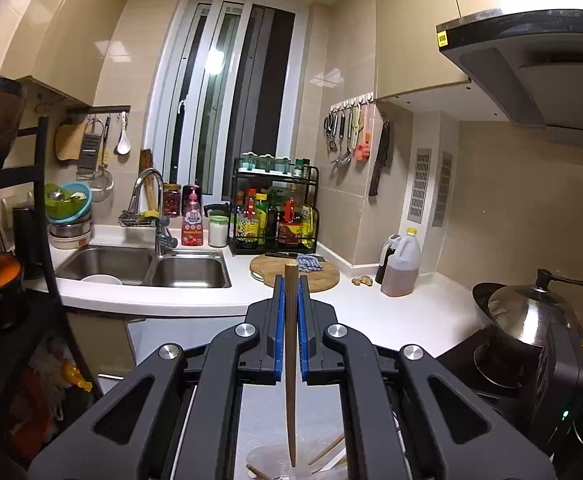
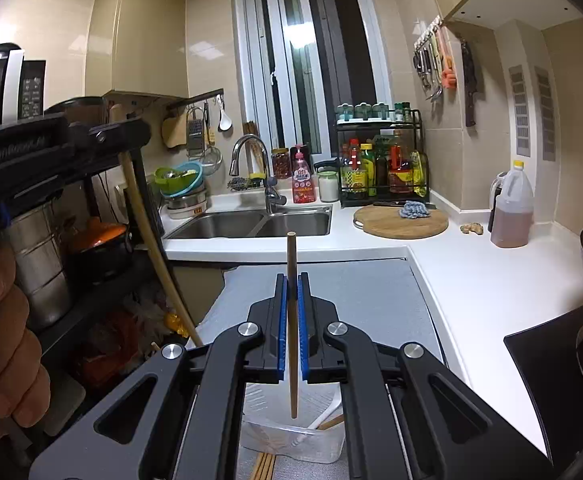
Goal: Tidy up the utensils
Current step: 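Carry both upright chopsticks above the clear container, then open the right tool over the container while the left tool releases its chopstick, then move both open tools back down to the loose chopsticks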
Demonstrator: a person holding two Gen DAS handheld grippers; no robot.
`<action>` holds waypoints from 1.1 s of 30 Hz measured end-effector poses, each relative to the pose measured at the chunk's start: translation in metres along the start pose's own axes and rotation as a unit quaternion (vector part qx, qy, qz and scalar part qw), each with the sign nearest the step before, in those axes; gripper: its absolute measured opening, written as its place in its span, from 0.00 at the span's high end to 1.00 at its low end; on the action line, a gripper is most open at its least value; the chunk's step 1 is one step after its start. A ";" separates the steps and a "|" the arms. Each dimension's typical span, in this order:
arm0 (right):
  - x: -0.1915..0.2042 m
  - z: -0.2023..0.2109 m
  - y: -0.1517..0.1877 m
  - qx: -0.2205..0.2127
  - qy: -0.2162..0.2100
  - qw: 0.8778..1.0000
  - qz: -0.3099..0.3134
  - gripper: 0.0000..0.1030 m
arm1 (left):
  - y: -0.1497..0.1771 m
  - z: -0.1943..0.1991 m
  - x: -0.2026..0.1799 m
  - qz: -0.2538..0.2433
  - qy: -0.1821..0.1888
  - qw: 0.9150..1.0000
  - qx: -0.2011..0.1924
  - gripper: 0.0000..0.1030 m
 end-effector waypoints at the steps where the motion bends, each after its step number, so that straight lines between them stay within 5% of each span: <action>1: 0.001 -0.003 0.003 0.005 -0.001 1.000 0.004 0.95 | 0.007 -0.003 -0.001 -0.003 -0.001 1.000 0.006 0.95; 13: -0.011 -0.027 0.043 0.064 0.010 0.998 0.008 0.92 | 0.101 -0.032 0.008 -0.008 -0.008 0.994 0.111 0.94; 15: -0.011 -0.029 0.050 0.076 0.013 0.997 0.009 0.84 | 0.107 -0.032 0.011 -0.007 -0.008 0.993 0.120 0.89; 16: -0.012 -0.028 0.052 0.078 0.017 0.997 0.009 0.78 | 0.109 -0.031 0.011 -0.008 -0.009 0.992 0.123 0.78; 18: -0.012 -0.024 0.052 0.079 0.020 0.997 0.008 0.63 | 0.107 -0.025 0.012 -0.009 -0.013 0.993 0.116 0.63; 33: -0.014 0.061 0.009 0.001 0.054 0.998 0.030 0.61 | 0.063 0.075 0.018 0.011 -0.026 0.999 0.045 0.63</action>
Point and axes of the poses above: each gripper's, at about its wrist camera, not at the fingertips, and z roughly against the way its jaws point, x to its left, y to its underside, the point moved 6 cm from there along -z, roughly the way its jaws point, and after that the axes turned 10 degrees about -x, right-handed, at the moved point
